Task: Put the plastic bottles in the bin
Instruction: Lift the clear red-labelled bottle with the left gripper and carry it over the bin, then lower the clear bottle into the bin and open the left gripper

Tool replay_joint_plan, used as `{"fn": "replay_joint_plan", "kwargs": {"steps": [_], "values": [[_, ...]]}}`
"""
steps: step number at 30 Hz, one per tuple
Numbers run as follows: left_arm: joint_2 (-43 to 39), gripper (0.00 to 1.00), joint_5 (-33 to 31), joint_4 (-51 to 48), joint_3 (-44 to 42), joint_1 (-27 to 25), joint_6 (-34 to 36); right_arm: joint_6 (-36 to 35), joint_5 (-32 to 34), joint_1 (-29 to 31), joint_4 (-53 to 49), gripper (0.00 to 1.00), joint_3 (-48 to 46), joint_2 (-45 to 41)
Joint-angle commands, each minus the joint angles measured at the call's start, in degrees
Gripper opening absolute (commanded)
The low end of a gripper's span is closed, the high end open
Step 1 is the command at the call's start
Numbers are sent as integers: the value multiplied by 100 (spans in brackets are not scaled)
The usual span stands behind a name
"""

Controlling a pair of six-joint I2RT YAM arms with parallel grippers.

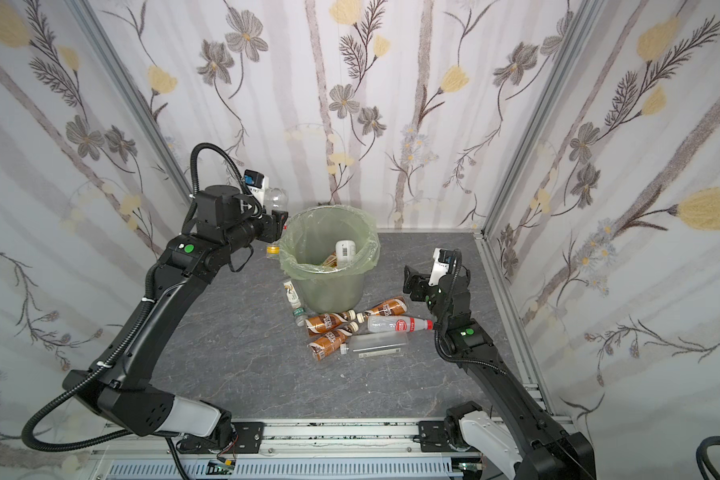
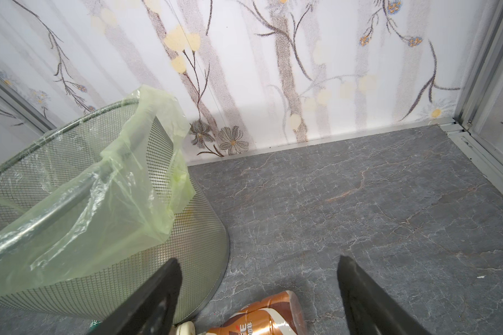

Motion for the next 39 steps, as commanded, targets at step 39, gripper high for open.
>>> {"fn": "replay_joint_plan", "kwargs": {"steps": [39], "values": [[2004, 70, -507, 468, 1208, -302, 840, -294, -36, -43, -258, 85, -127, -232]]}}
